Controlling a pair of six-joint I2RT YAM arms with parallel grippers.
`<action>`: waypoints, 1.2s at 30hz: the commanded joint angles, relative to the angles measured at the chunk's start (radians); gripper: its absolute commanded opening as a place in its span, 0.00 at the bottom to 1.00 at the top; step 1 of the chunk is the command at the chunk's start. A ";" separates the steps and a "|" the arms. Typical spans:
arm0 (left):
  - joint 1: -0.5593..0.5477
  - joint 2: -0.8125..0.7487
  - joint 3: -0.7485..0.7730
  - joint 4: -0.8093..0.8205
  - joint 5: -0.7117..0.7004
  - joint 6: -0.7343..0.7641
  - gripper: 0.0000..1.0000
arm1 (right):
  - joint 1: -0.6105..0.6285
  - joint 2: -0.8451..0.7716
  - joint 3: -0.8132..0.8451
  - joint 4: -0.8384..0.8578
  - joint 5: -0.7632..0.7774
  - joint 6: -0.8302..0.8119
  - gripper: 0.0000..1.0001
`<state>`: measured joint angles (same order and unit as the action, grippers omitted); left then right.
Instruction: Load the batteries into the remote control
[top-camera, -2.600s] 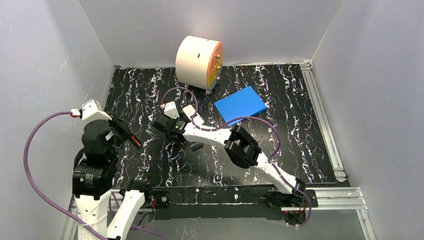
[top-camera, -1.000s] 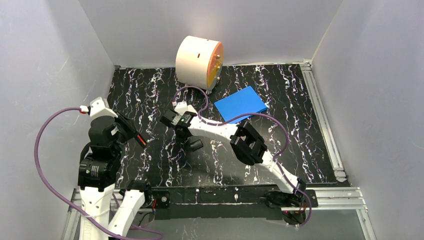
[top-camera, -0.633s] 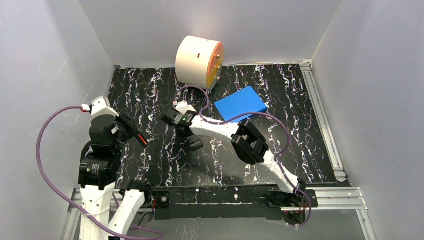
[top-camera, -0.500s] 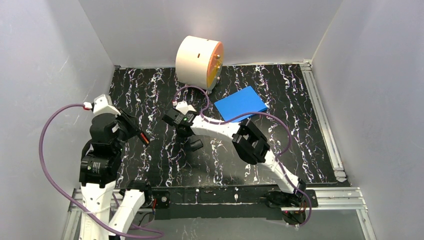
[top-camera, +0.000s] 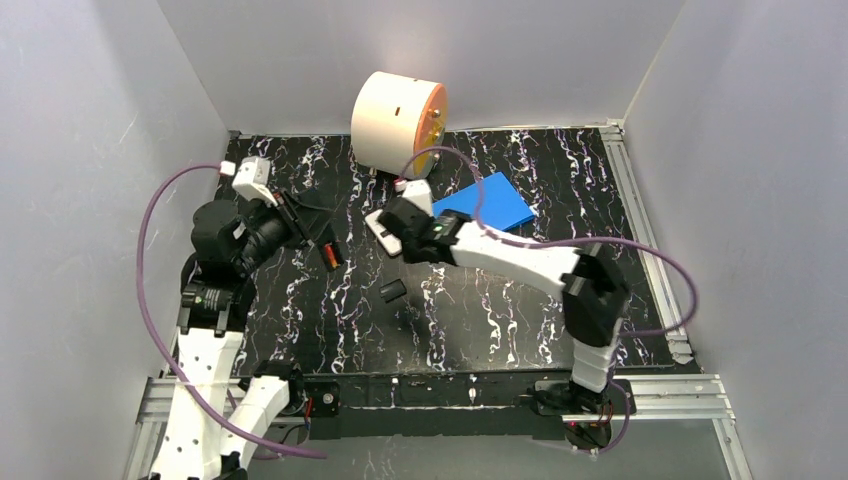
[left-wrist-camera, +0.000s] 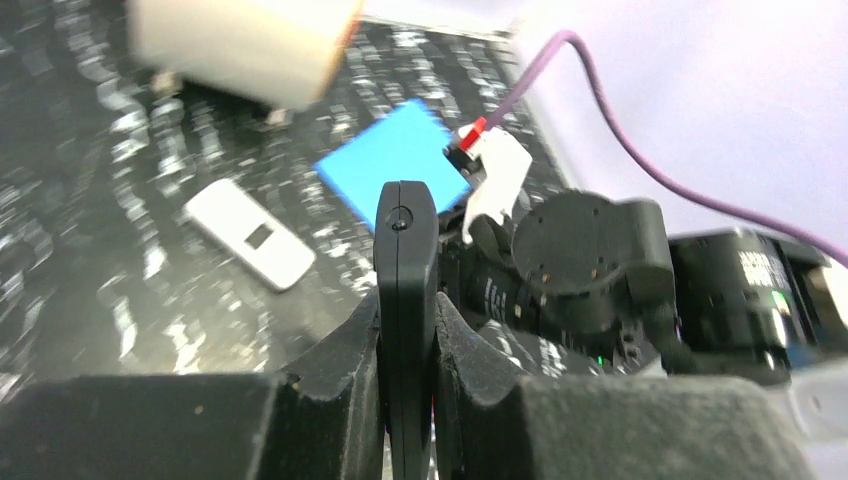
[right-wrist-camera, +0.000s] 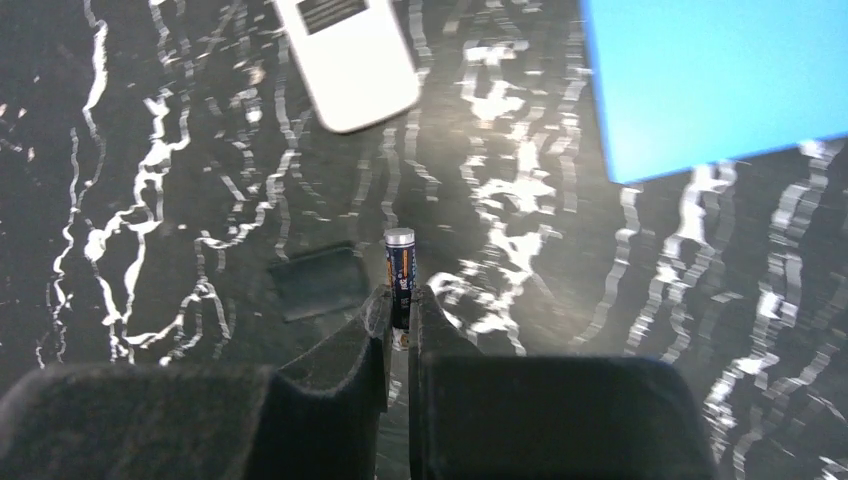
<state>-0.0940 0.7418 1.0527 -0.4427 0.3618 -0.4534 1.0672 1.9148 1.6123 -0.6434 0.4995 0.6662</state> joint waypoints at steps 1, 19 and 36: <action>0.002 0.040 -0.047 0.364 0.453 -0.071 0.00 | -0.062 -0.209 -0.196 0.064 0.037 -0.029 0.12; -0.113 0.284 -0.061 0.987 0.688 -0.432 0.00 | -0.216 -0.722 -0.476 0.353 -0.232 -0.139 0.17; -0.218 0.437 -0.063 0.808 0.349 -0.513 0.00 | -0.427 -0.789 -0.416 0.572 -0.801 0.203 0.20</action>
<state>-0.2859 1.1381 0.9482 0.3981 0.7567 -0.9226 0.6682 1.1313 1.1637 -0.1932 -0.0967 0.7429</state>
